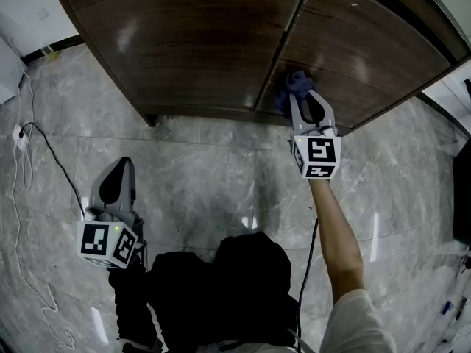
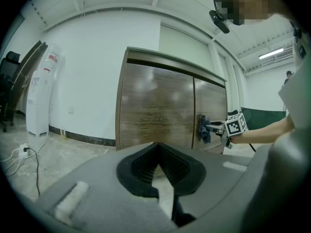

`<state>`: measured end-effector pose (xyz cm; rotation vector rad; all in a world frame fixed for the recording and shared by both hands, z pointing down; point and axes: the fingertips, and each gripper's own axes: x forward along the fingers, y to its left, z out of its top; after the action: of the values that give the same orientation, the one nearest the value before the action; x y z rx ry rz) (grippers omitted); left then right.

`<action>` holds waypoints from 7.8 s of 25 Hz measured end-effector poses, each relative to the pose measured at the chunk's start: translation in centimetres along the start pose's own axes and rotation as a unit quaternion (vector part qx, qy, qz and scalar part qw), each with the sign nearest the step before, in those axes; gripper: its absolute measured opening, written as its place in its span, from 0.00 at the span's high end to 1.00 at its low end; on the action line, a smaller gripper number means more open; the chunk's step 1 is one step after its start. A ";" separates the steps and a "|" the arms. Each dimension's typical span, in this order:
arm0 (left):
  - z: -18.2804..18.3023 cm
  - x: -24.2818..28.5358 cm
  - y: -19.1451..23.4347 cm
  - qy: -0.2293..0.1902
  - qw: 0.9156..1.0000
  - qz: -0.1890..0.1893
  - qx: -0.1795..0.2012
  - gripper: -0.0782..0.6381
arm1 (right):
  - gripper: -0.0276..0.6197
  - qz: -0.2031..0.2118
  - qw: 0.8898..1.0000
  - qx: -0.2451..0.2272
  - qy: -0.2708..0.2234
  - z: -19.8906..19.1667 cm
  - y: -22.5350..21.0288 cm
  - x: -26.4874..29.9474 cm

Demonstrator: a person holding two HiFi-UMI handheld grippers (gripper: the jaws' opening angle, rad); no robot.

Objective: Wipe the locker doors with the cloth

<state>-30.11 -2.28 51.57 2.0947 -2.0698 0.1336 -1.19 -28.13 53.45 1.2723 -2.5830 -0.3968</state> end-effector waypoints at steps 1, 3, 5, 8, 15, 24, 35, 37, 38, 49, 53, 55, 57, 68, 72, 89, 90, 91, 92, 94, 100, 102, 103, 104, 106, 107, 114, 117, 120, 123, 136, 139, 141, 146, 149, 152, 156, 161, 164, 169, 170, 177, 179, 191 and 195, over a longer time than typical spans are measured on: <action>0.0 -0.1 0.1 0.000 1.000 0.001 -0.001 0.89 | 0.82 0.003 1.000 0.000 -0.001 0.2 0.4 0.2; 0.0 -0.4 0.4 0.000 1.000 0.004 -0.002 0.89 | 0.82 0.009 1.000 0.000 -0.004 0.6 1.1 0.5; 0.0 -0.7 0.8 0.000 1.000 0.007 -0.003 0.89 | 0.82 0.015 1.000 -0.001 -0.006 1.1 1.9 0.9; -0.1 -1.1 1.4 -0.002 1.000 0.011 -0.004 0.89 | 0.82 0.019 1.000 0.000 -0.008 1.4 2.9 1.4; -0.4 -1.8 2.4 -0.004 1.000 0.020 -0.010 0.89 | 0.82 0.035 0.999 -0.004 -0.012 2.2 5.1 2.5; -0.6 -2.9 4.2 -0.005 0.999 0.034 -0.016 0.89 | 0.82 0.068 0.998 0.003 -0.015 3.5 9.6 4.9; -1.0 -4.2 6.1 -0.003 0.998 0.051 -0.021 0.89 | 0.82 0.105 0.994 0.003 -0.025 5.2 14.7 7.1; -1.0 -4.6 6.5 -0.004 0.998 0.055 -0.021 0.89 | 0.82 0.112 0.993 0.003 -0.027 5.5 15.9 7.6; -1.0 -4.7 6.7 -0.004 0.998 0.056 -0.021 0.89 | 0.82 0.116 0.993 0.003 -0.027 5.6 16.4 7.8; -1.3 -6.4 9.1 -0.001 0.997 0.075 -0.024 0.89 | 0.82 0.152 0.988 0.004 -0.033 7.0 22.2 10.2; -1.4 -6.7 9.8 -0.007 0.997 0.077 -0.024 0.89 | 0.82 0.164 0.986 0.003 -0.034 7.5 23.9 11.0; -1.4 -6.9 10.1 -0.005 0.996 0.079 -0.027 0.89 | 0.82 0.169 0.985 0.002 -0.035 7.9 24.8 11.4; -1.4 -7.0 10.4 -0.003 0.996 0.082 -0.029 0.89 | 0.82 0.173 0.984 0.000 -0.036 8.2 25.4 11.7; -1.4 -7.5 11.2 -0.004 0.996 0.088 -0.032 0.89 | 0.82 0.176 0.983 -0.006 -0.055 11.0 25.7 12.2; -1.0 -7.4 11.2 -0.005 0.996 0.087 -0.031 0.89 | 0.82 0.174 0.983 -0.005 -0.065 12.5 25.4 12.1; 0.8 -6.8 10.8 -0.022 0.996 0.080 -0.021 0.89 | 0.82 0.167 0.978 0.002 -0.122 19.4 23.1 11.5; 0.8 -6.8 10.8 -0.023 0.996 0.079 -0.019 0.89 | 0.82 0.166 0.978 0.003 -0.125 19.6 22.9 11.5; 0.9 -6.7 10.8 -0.022 0.996 0.079 -0.020 0.89 | 0.82 0.165 0.978 0.004 -0.127 19.8 22.7 11.4; 0.9 -6.7 10.7 -0.019 0.996 0.080 -0.021 0.89 | 0.82 0.164 0.978 0.004 -0.129 20.0 22.5 11.3; 0.9 -6.6 10.5 -0.018 0.996 0.079 -0.021 0.89 | 0.82 0.162 0.978 0.004 -0.132 20.2 22.1 11.1; 0.9 -5.9 9.6 -0.015 0.997 0.073 -0.020 0.89 | 0.82 0.152 0.979 0.004 -0.139 20.3 20.2 10.4; 1.0 -5.6 9.2 -0.014 0.997 0.071 -0.018 0.89 | 0.82 0.147 0.979 0.004 -0.140 20.2 19.5 10.1; 1.0 -5.5 9.0 -0.015 0.997 0.069 -0.017 0.89 | 0.82 0.144 0.980 0.004 -0.140 20.2 19.1 10.0; 1.1 -5.4 8.9 -0.016 0.997 0.067 -0.015 0.89 | 0.82 0.142 0.980 0.003 -0.140 20.1 18.8 9.8; 1.2 -5.2 8.5 -0.018 0.998 0.064 -0.012 0.89 | 0.82 0.138 0.981 0.001 -0.140 19.9 18.2 9.6; 1.3 -5.1 8.3 -0.017 0.998 0.063 -0.011 0.89 | 0.82 0.135 0.981 0.000 -0.140 19.8 17.9 9.4; 2.0 -4.6 6.8 -0.011 0.998 0.057 -0.006 0.89 | 0.82 0.116 0.984 0.005 -0.134 18.6 15.1 8.3; 2.1 -4.4 6.0 -0.011 0.999 0.052 -0.003 0.89 | 0.82 0.104 0.986 0.007 -0.130 17.8 13.5 7.7; 2.5 -4.1 5.2 -0.012 0.999 0.047 0.001 0.89 | 0.82 0.092 0.988 0.007 -0.126 17.2 11.8 6.9; 2.8 -3.7 4.3 -0.014 0.999 0.041 0.004 0.89 | 0.82 0.081 0.989 0.006 -0.124 16.8 10.2 6.3; 3.7 -2.7 0.4 -0.017 1.000 0.019 0.018 0.89 | 0.82 0.035 0.994 0.011 -0.105 14.9 3.9 3.7; 3.9 -2.7 -0.3 -0.018 1.000 0.016 0.020 0.89 | 0.83 0.028 0.994 0.014 -0.104 14.7 3.0 3.1; 4.0 -2.8 -0.6 -0.019 0.999 0.015 0.022 0.89 | 0.83 0.024 0.994 0.015 -0.104 14.6 2.4 2.8; 4.1 -2.9 -1.0 -0.019 0.999 0.015 0.026 0.89 | 0.83 0.024 0.994 0.011 -0.102 14.2 1.9 2.2; 4.2 -2.8 -1.0 -0.024 0.999 0.013 0.031 0.89 | 0.83 0.017 0.995 0.014 -0.097 13.7 1.2 1.8; 4.3 -2.6 -1.3 -0.021 0.999 0.012 0.030 0.89 | 0.83 0.007 0.995 0.014 -0.097 13.2 0.1 1.4; 4.1 -2.2 -2.1 -0.018 0.999 0.006 0.030 0.89 | 0.83 -0.003 0.996 0.009 -0.092 12.5 -1.5 0.5; 4.1 -1.5 -3.3 -0.015 0.999 -0.003 0.028 0.89 | 0.83 -0.021 0.996 0.000 -0.084 11.4 -3.8 -0.5; 4.1 -1.2 -3.8 -0.020 0.999 -0.008 0.032 0.89 | 0.82 -0.026 0.996 -0.001 -0.080 10.9 -4.9 -1.1; 4.4 -0.8 -4.8 -0.014 0.999 -0.011 0.036 0.89 | 0.82 -0.036 0.996 0.000 -0.076 10.1 -6.6 -1.9; 4.5 -0.8 -5.0 -0.013 0.999 -0.012 0.036 0.89 | 0.82 -0.039 0.996 0.001 -0.075 9.9 -7.0 -2.0; 4.1 -0.5 -5.7 -0.013 0.999 -0.017 0.038 0.89 | 0.82 -0.051 0.996 -0.004 -0.071 8.7 -9.1 -3.1; 4.0 -0.4 -5.7 -0.013 0.999 -0.018 0.040 0.89 | 0.82 -0.052 0.997 -0.005 -0.065 8.4 -9.4 -3.2; 4.0 0.7 -7.2 -0.006 0.999 -0.031 0.041 0.89 | 0.82 -0.076 0.996 -0.004 -0.052 7.0 -12.5 -4.7; 3.7 0.9 -7.4 -0.007 0.999 -0.035 0.040 0.89 | 0.82 -0.081 0.995 -0.005 -0.050 6.6 -13.2 -5.1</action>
<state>-22.93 -3.86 47.54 2.2163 -2.0281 0.1957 9.42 -30.91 42.30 1.5005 -2.5626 -0.5147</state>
